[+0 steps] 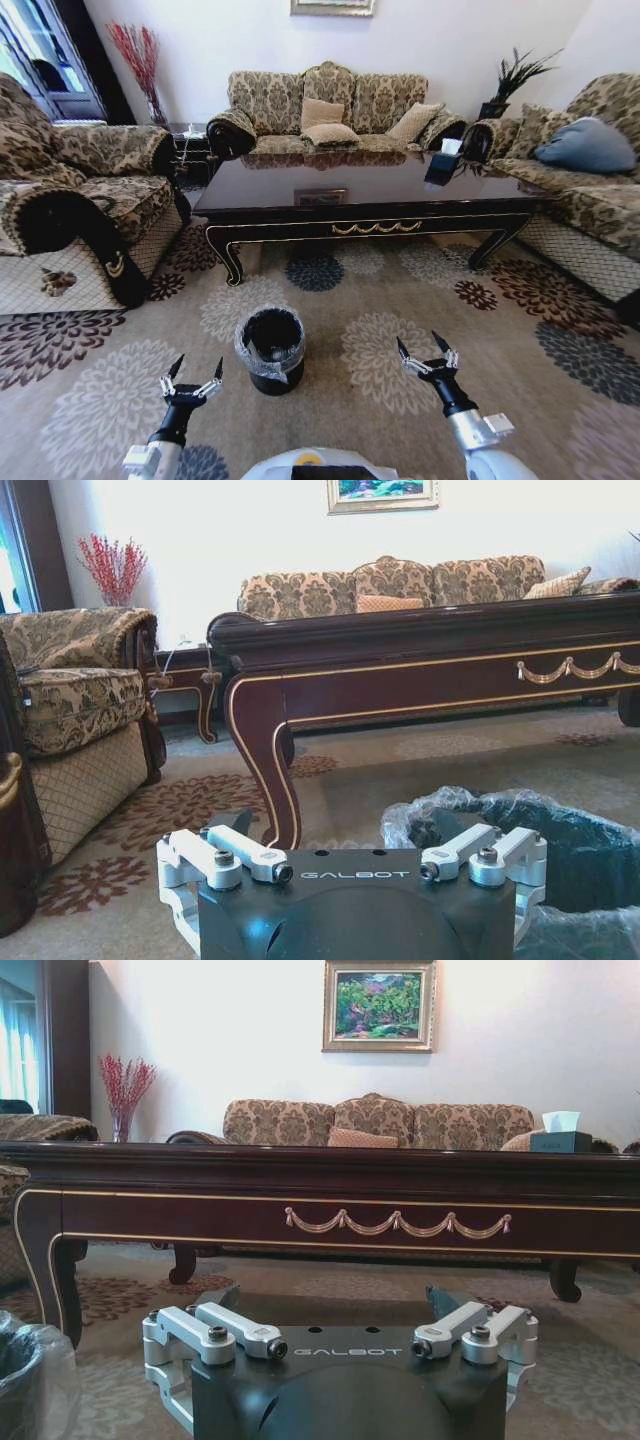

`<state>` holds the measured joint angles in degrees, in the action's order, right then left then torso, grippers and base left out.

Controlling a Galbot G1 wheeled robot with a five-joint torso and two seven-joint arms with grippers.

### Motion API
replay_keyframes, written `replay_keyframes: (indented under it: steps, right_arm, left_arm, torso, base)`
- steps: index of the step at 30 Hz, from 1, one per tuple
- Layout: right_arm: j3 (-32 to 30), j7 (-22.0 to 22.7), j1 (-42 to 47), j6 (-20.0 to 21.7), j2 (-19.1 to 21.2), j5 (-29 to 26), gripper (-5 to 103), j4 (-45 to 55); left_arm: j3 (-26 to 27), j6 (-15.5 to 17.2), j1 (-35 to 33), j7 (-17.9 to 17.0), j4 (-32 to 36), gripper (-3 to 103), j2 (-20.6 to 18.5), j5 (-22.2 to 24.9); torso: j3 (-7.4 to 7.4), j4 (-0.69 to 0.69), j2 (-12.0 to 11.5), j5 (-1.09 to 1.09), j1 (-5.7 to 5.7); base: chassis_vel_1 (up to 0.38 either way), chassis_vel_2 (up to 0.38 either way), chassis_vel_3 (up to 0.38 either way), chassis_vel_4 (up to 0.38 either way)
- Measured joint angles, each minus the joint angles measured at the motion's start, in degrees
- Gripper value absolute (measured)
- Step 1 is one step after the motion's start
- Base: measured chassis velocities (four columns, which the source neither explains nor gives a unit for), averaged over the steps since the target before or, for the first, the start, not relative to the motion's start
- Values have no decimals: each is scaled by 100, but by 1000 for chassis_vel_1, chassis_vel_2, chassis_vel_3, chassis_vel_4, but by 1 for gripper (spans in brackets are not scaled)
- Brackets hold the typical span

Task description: Move to the front of the table and pick up the trash from the floor, then place it into the trash bin.

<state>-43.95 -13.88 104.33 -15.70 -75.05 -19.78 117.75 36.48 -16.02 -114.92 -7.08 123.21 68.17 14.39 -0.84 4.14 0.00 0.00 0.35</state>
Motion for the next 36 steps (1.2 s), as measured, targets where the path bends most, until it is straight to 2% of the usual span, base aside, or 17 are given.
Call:
replay_keyframes:
  steps: [13,36]
  right_arm:
    - [1,3,-1,5,2,-4,100,2]
    - [1,11,-1,6,2,-5,100,3]
  left_arm:
    - [0,7,1,-3,1,100,0,2]
    - [-1,12,2,-8,2,100,-1,3]
  torso:
    - [0,0,0,0,0]
    - [1,0,0,-1,-2]
  base:
    - [163,-165,-151,164]
    - [337,-339,-341,341]
